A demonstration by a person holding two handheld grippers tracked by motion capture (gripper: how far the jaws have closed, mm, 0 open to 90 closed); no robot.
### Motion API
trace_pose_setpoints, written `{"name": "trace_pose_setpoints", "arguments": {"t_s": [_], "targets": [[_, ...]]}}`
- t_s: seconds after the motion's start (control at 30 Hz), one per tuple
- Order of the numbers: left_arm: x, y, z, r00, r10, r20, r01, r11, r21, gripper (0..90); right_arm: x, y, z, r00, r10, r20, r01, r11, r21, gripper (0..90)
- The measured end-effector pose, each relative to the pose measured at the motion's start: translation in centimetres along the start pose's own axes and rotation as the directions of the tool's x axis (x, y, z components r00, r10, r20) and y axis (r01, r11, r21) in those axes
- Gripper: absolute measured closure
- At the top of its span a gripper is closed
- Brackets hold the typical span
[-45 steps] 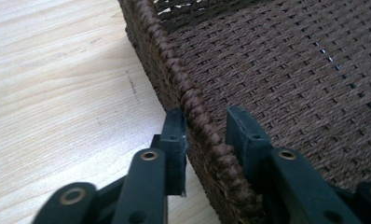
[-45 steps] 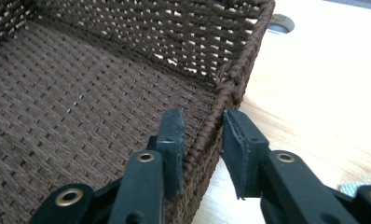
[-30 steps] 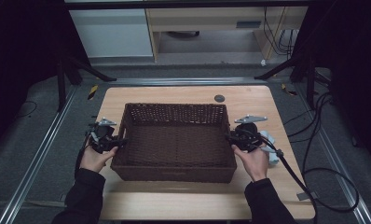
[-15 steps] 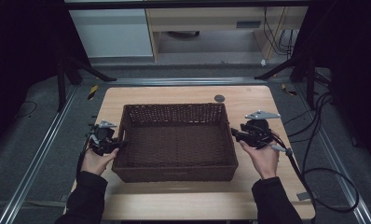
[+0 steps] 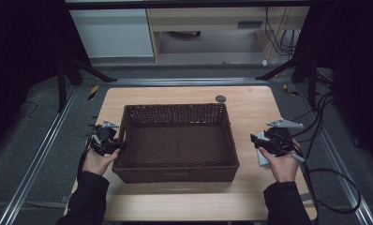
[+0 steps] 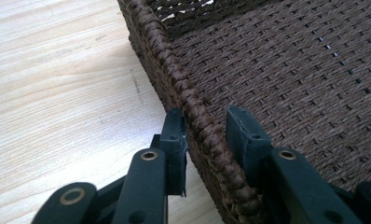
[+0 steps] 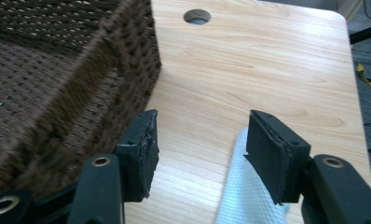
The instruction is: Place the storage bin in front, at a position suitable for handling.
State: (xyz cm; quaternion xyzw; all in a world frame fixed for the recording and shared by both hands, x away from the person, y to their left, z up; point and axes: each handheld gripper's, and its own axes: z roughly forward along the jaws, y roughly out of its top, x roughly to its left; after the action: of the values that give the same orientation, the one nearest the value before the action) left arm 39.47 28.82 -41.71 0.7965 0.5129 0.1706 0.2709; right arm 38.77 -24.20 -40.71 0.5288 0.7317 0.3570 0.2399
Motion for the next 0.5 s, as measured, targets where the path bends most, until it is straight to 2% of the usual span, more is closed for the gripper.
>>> {"name": "trace_pose_setpoints", "arguments": {"t_s": [0.1, 0.23, 0.37, 0.5], "targets": [[0.1, -0.1, 0.0, 1.0, -0.003, 0.004, 0.003, 0.9999, -0.011, 68.5, -0.4, -0.4, 0.0, 1.0, 0.007, 0.005, -0.007, 1.0, 0.0, 43.7], [0.1, 0.0, 0.1, 0.9999, 0.011, 0.006, -0.011, 0.9999, 0.002, 68.3, -1.5, -1.2, 0.4, 0.9993, 0.012, 0.035, -0.012, 1.0, 0.01, 43.5], [0.2, 0.0, 0.1, 0.9999, 0.007, 0.016, -0.007, 1.0, -0.003, 67.9, -1.9, -1.6, 0.7, 0.9989, 0.013, 0.045, -0.013, 1.0, 0.01, 42.7], [0.2, 0.0, 0.1, 0.9998, 0.01, 0.014, -0.01, 0.9999, -0.003, 67.9, -2.6, -2.3, 1.5, 0.9969, 0.034, 0.071, -0.035, 0.999, 0.023, 41.2]]}}
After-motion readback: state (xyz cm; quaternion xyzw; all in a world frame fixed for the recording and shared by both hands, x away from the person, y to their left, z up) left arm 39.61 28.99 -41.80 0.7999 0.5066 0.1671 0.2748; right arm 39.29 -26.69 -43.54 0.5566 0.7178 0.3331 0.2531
